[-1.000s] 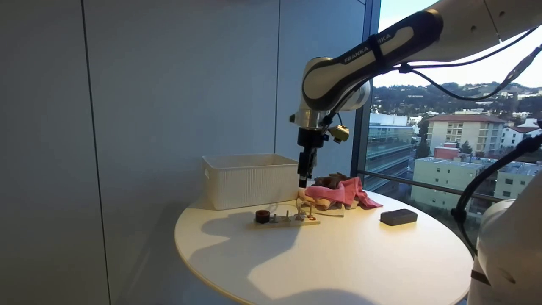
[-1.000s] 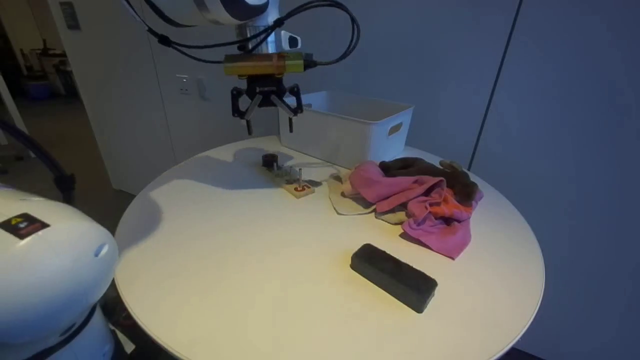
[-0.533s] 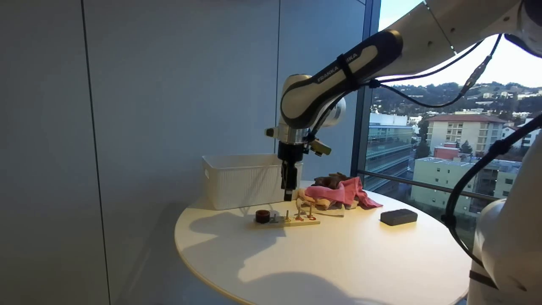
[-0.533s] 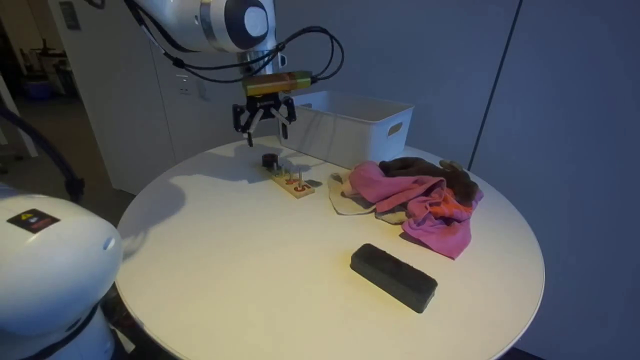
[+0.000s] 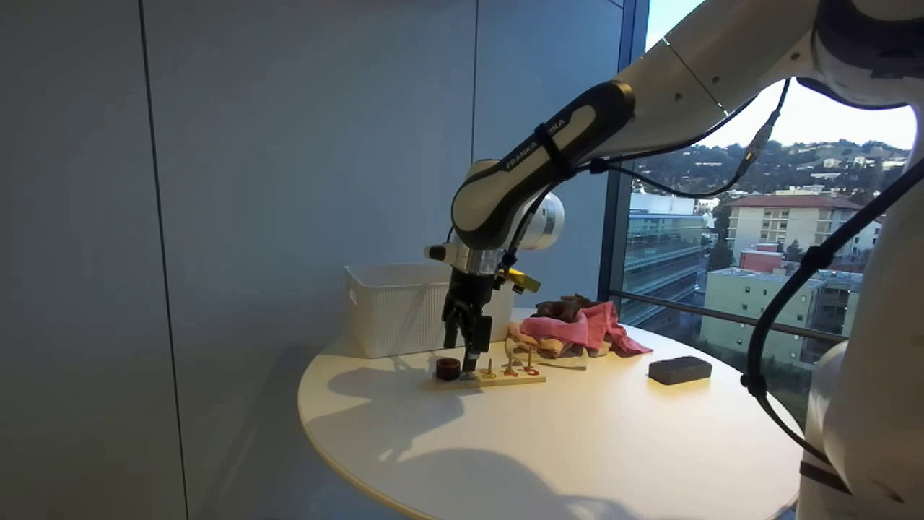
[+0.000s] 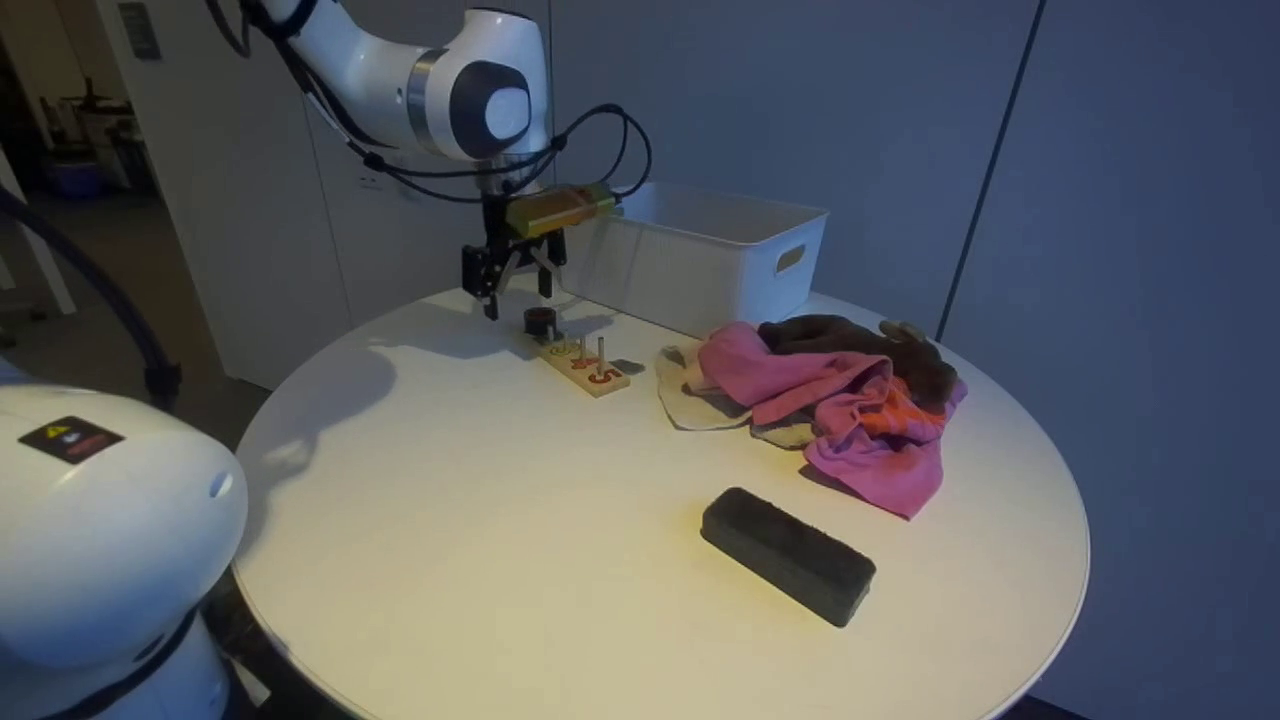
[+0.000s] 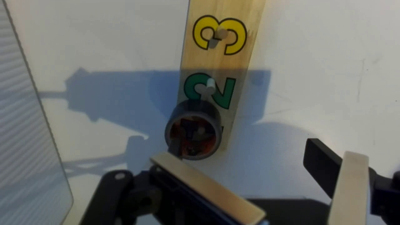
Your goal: Move the rings to the fifth stick, then move them up the line
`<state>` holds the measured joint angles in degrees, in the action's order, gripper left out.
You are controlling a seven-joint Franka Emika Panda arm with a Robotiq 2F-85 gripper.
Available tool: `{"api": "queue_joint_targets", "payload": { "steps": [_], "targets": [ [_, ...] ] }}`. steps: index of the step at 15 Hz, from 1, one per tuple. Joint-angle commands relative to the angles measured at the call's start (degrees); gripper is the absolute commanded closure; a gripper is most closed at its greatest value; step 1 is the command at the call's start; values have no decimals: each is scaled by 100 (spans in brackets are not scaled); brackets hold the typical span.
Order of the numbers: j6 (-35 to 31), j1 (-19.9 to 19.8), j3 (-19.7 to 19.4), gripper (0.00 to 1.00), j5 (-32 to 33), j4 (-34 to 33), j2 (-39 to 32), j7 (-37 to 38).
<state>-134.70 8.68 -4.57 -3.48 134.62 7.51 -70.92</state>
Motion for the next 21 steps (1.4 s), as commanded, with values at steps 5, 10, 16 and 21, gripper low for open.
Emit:
{"api": "queue_joint_targets", "payload": {
  "steps": [5,10,16,21],
  "targets": [
    [-875,-216,267,0,-56,111,-393,-843],
    [-1564,-268,399,0,-6,233,-501,-971],
    [-1761,-309,464,0,112,315,-382,-950],
    [-1997,-372,428,0,389,208,-318,-714]
  ]
}}
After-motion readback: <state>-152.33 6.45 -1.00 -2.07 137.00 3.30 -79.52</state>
